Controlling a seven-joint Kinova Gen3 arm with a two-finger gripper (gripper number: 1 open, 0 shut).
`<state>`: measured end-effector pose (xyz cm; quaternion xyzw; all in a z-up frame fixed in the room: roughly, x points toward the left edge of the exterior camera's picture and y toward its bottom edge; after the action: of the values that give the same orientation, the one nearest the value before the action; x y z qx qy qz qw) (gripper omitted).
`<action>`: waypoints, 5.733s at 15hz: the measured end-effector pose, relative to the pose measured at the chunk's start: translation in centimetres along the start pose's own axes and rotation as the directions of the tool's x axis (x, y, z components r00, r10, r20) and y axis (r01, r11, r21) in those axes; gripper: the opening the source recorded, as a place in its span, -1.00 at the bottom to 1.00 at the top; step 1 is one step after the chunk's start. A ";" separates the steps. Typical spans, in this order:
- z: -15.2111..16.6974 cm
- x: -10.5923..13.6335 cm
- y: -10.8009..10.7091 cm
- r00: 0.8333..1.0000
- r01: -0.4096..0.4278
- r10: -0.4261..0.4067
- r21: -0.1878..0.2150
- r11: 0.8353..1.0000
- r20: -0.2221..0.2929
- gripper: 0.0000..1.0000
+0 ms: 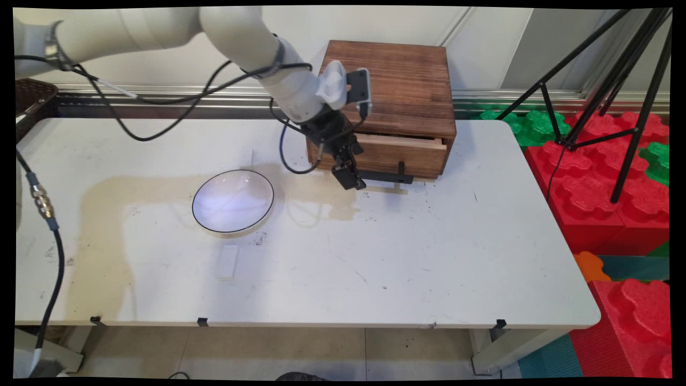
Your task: Open the drawer
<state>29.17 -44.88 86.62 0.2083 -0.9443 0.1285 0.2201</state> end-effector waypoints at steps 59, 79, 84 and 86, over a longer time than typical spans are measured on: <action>4.5 -0.1 13.5 0.987 0.107 -0.106 -0.001 0.994 0.120 1.00; 2.3 -0.4 20.3 0.983 0.106 -0.102 -0.016 0.994 0.149 1.00; 1.9 -0.5 21.3 0.984 0.095 -0.092 -0.018 0.995 0.150 1.00; 1.7 -0.7 21.6 0.984 0.092 -0.088 -0.018 0.996 0.152 1.00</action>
<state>19.39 -26.17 81.60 0.2571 -0.9494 0.0905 0.1560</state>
